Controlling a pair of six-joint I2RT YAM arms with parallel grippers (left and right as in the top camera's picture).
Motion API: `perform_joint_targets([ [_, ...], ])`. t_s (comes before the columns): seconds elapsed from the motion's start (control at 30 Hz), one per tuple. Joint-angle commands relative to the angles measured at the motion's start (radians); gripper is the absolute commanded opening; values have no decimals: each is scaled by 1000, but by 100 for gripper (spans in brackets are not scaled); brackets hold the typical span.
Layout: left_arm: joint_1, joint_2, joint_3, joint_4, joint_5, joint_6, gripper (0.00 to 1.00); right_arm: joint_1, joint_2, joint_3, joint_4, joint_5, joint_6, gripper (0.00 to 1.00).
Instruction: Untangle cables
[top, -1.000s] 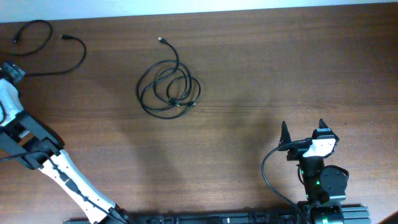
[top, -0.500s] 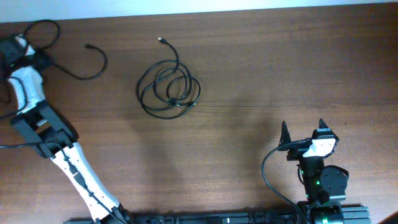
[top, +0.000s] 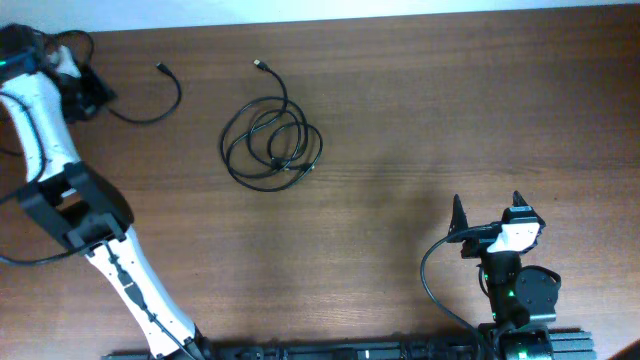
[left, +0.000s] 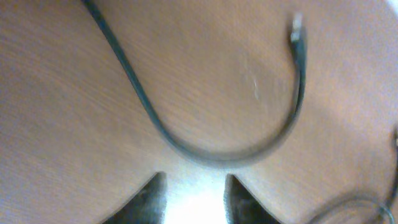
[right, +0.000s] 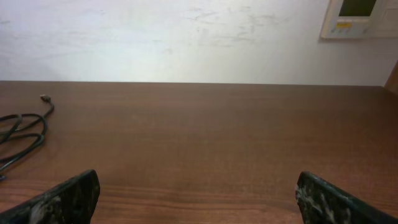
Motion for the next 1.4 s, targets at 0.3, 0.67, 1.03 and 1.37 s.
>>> perform_joint_targets([
  [0.3, -135, 183, -6, -199, -222, 2, 0, 5, -4, -5, -6, 5, 3, 98],
  [0.67, -135, 341, -6, 308, -219, 2, 0, 5, -4, -5, -6, 5, 3, 98],
  [1.03, -138, 325, 632, -211, 641, 4, 99, 5, -4, -5, -6, 5, 3, 98],
  [1.37, -452, 167, 628, -455, 288, 252, 100, 5, -4, -5, -6, 5, 3, 99],
])
